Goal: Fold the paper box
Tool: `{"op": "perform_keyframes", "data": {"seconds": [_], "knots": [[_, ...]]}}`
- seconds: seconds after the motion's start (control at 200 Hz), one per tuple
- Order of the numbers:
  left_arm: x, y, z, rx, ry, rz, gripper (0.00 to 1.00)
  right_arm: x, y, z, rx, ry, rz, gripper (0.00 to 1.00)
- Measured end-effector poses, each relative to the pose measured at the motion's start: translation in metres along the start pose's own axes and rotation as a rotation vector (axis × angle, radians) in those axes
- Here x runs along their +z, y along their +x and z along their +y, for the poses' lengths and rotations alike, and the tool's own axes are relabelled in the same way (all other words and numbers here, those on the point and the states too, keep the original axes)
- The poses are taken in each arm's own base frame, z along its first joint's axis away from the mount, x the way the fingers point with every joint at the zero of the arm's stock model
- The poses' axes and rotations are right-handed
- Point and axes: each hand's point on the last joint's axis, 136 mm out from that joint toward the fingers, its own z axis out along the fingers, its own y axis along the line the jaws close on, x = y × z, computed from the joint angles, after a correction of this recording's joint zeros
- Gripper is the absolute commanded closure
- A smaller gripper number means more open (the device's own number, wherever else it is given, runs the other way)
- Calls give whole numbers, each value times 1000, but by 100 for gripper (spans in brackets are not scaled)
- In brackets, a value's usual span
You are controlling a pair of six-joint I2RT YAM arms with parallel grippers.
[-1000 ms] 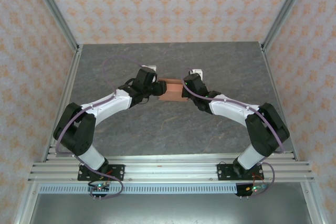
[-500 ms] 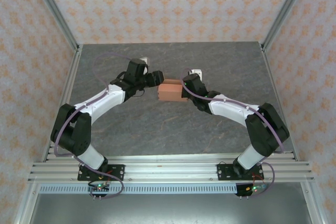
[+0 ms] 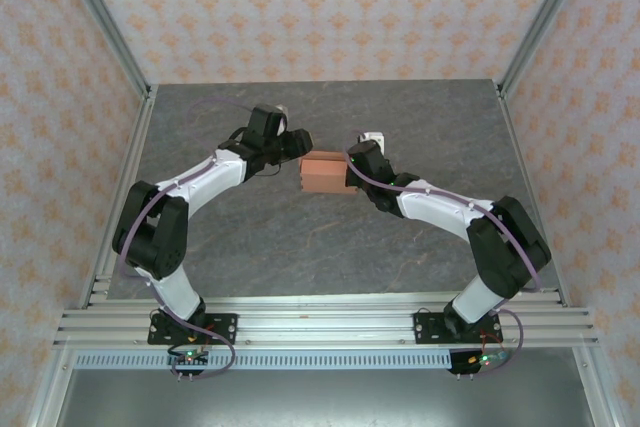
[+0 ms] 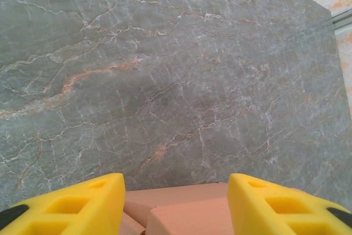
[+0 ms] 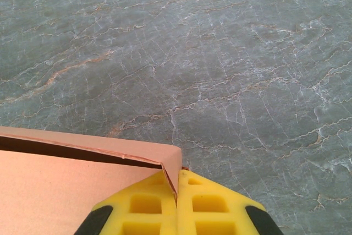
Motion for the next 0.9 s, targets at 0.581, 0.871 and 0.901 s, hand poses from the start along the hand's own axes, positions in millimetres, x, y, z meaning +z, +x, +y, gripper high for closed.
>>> {"op": "perform_keyframes", "data": {"seconds": [0.581,0.871,0.901], "knots": [[8,12,-5,-128,100,2,71,-1,1,1,-3,20,-7,100],[8,14,-2,-179,133,-52,78,-1,1,1,26,29,-13,100],[8,14,-2,-181,136,-58,78,-1,1,1,27,30,-13,100]]}}
